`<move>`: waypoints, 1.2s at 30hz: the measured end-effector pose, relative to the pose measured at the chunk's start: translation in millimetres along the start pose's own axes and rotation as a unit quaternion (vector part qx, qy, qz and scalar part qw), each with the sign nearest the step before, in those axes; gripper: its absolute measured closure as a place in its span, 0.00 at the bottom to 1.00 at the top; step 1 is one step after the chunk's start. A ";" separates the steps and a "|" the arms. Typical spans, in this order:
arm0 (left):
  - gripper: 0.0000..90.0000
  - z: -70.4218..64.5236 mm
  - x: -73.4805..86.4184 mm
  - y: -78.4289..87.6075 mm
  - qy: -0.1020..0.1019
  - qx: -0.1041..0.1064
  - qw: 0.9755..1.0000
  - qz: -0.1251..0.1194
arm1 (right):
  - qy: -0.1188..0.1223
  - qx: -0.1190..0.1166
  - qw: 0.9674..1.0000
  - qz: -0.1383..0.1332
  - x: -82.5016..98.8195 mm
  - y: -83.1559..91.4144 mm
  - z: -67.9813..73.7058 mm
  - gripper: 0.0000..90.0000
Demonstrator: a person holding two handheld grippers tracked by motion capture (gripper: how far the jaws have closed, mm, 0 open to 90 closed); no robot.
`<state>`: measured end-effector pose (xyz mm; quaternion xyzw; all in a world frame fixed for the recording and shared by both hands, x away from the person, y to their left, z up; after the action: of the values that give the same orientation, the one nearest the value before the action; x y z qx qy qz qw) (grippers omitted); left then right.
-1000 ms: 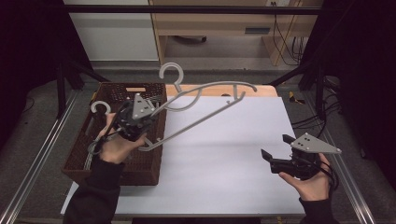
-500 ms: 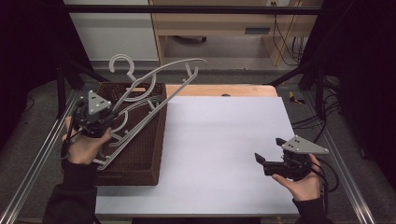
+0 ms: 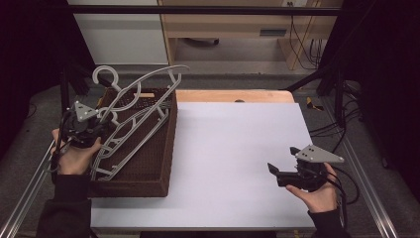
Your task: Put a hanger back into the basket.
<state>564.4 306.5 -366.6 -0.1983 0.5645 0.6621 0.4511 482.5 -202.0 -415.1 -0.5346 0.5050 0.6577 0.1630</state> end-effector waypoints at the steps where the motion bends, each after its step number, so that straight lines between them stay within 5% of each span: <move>1: 0.92 2.0 2.7 -1.4 0.002 -0.003 1.000 0.004 | 0.000 0.000 1.000 0.000 0.1 -0.2 0.2 0.13; 21: 0.92 24.4 46.4 -11.9 0.006 -0.024 0.998 0.060 | -0.001 -0.002 1.000 0.009 2.6 -4.0 2.1 0.13; 36: 0.92 10.6 69.2 -27.6 0.001 -0.019 0.994 0.105 | 0.000 -0.003 1.000 0.013 3.8 -5.9 1.9 0.13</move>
<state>554.1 340.9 -432.8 -0.1467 0.5699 0.7162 0.3750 484.5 -199.0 -421.5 -0.5282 0.5102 0.6613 0.1530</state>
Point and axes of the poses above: each handheld gripper's, and its own axes: y roughly backward along the jaws, x roughly out of its underside, z roughly to its left, the point moved 10 cm from there along -y, roughly forward along the jaws, and after that the axes turned 1 degree about y, right-handed, at the moved point
